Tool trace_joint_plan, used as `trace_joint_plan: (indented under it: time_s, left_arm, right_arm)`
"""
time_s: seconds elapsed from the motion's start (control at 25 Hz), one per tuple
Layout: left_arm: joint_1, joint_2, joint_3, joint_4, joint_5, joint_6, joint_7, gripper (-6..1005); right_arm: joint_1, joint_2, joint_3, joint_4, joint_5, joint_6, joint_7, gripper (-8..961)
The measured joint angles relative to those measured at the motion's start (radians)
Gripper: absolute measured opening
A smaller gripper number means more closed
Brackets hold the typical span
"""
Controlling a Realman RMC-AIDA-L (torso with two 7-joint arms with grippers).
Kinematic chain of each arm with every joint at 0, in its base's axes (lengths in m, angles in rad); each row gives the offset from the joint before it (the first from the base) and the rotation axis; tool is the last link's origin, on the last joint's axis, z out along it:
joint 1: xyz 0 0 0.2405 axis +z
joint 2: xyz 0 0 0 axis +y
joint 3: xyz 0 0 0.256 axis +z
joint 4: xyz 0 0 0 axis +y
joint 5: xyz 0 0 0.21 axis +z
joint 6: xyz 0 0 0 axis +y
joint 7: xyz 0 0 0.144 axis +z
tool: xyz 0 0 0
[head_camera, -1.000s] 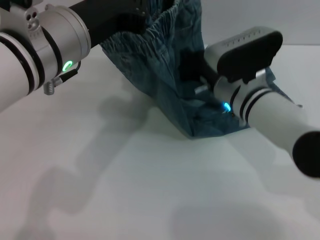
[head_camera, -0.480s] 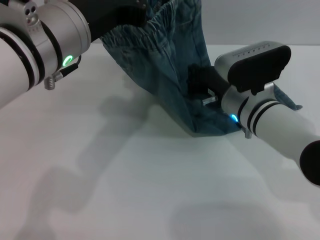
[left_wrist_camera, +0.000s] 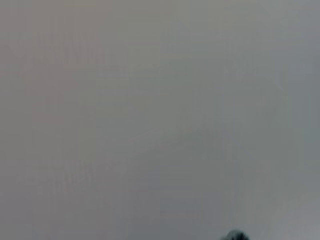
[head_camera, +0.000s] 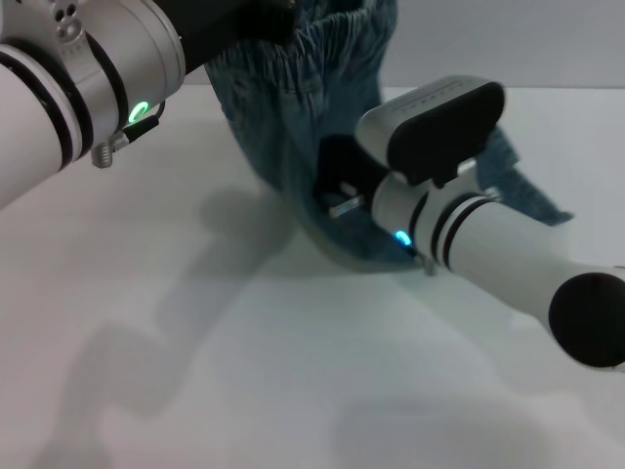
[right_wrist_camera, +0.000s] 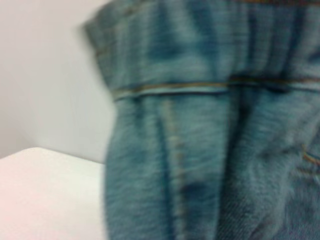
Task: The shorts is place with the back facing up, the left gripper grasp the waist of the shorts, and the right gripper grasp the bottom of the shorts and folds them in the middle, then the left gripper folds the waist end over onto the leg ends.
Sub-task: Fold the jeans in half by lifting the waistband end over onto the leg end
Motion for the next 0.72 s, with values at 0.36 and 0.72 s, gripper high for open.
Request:
trace_joint_plan:
  time_s: [0.36, 0.72]
  left_arm:
    - [-0.002, -0.001, 0.001, 0.001, -0.001, 0.007, 0.003, 41]
    - [-0.011, -0.001, 0.001, 0.023, 0.0, 0.018, 0.003, 40]
  right_arm:
    - [0.032, 0.001, -0.052, -0.001, 0.0, 0.0, 0.028, -1]
    - [-0.058, -0.007, 0.046, 0.03, -0.01, -0.003, 0.024, -1]
